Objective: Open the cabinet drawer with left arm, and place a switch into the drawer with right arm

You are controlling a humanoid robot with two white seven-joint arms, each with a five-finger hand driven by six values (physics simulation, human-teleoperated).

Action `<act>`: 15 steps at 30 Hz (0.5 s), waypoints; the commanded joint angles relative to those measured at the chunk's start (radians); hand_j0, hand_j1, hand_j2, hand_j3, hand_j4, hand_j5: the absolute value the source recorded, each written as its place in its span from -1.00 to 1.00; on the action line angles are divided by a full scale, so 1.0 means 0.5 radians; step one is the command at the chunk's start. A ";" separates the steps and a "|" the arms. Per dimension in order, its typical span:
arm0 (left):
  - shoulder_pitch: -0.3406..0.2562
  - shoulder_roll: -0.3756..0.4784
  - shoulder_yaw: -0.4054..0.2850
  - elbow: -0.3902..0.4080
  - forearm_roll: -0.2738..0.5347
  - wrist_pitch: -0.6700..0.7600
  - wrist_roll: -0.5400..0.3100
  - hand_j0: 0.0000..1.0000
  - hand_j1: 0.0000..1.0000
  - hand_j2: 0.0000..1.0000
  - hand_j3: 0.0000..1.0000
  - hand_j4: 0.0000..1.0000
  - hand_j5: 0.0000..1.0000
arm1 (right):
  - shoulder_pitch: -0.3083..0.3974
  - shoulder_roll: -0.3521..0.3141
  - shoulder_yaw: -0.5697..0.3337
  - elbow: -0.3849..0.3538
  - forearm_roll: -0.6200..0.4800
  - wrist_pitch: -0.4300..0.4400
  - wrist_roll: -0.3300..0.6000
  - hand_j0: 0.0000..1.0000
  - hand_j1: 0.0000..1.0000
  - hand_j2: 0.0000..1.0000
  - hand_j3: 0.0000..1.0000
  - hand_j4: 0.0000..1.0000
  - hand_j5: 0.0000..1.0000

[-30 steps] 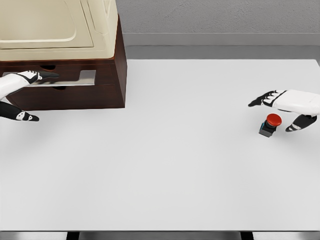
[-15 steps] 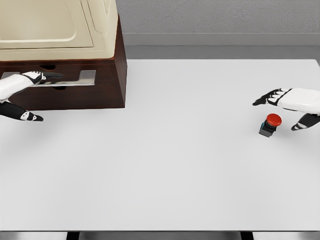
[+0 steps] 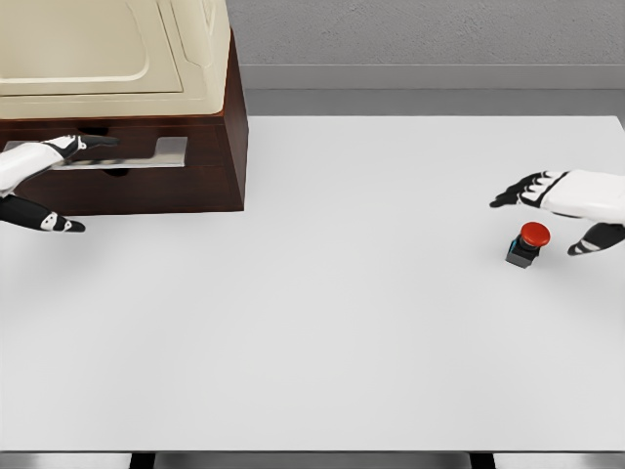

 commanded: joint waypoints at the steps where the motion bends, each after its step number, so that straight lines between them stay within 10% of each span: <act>1: 0.000 -0.005 -0.015 0.013 -0.052 -0.005 0.011 0.88 0.88 0.88 0.88 0.88 0.88 | 0.000 -0.010 -0.028 -0.008 -0.025 0.005 -0.001 1.00 1.00 1.00 1.00 1.00 1.00; 15: 0.006 -0.005 -0.015 -0.002 -0.046 -0.005 -0.013 0.71 0.71 0.71 0.71 0.71 0.71 | -0.003 -0.093 0.021 -0.035 -0.062 0.005 -0.001 1.00 1.00 1.00 1.00 1.00 1.00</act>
